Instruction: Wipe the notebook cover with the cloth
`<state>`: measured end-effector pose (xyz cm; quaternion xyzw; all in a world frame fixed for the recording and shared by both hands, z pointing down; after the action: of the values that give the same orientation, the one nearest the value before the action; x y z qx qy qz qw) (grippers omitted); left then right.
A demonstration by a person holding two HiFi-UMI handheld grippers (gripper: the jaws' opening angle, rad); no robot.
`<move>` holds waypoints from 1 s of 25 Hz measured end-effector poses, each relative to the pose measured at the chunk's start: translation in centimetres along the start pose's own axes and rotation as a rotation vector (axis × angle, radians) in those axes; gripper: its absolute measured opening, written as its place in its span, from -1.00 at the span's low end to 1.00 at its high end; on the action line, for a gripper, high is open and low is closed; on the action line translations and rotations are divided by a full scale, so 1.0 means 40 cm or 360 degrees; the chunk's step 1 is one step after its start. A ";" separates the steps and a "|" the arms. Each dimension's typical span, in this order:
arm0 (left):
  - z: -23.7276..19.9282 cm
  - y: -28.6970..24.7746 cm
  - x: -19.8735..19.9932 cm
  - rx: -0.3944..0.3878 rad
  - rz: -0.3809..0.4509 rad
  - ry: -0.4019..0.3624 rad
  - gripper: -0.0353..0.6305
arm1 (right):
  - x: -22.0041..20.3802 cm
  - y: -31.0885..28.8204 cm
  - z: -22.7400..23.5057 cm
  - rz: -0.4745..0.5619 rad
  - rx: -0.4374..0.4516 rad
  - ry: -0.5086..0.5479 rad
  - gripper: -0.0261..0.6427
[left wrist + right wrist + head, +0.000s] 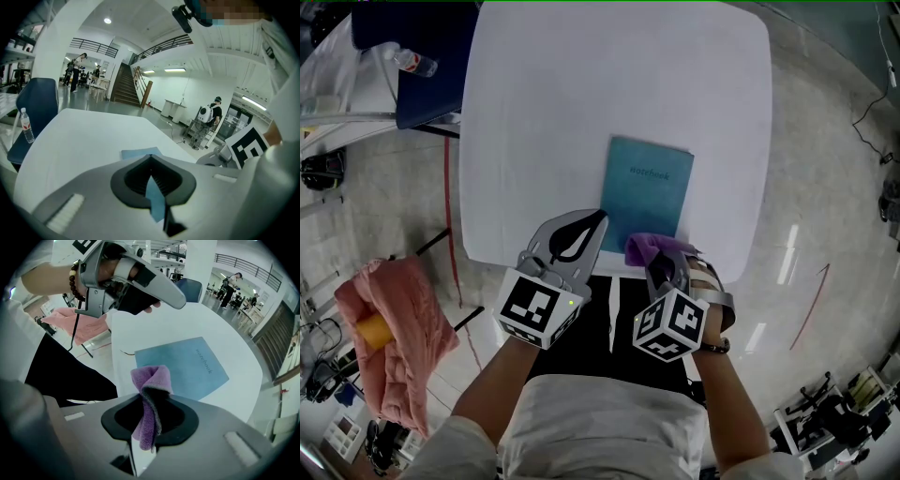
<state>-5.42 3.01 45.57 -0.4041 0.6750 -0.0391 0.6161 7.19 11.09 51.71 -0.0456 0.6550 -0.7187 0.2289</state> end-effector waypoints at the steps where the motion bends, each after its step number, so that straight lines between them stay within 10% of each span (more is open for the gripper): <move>1: 0.000 0.000 -0.001 0.0000 0.0000 0.0000 -0.89 | 0.000 0.000 -0.002 0.0000 0.0002 0.0000 -0.62; 25: -0.067 -0.004 0.013 0.0052 0.0002 0.0031 -0.89 | 0.088 0.069 0.172 0.0052 -0.0224 0.0118 -0.62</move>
<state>-7.62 1.41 45.88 -0.3932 0.6804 -0.0534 0.6161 7.32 3.30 49.18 -0.0242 0.7125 -0.6683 0.2126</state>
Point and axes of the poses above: the fingertips, and each gripper's own axes: y backward along the fingers, z to its right, x out of its top, the point moved 5 cm from there along y, backward along the fingers, and after that the axes turned 9 degrees about x, right-handed, at the moved point
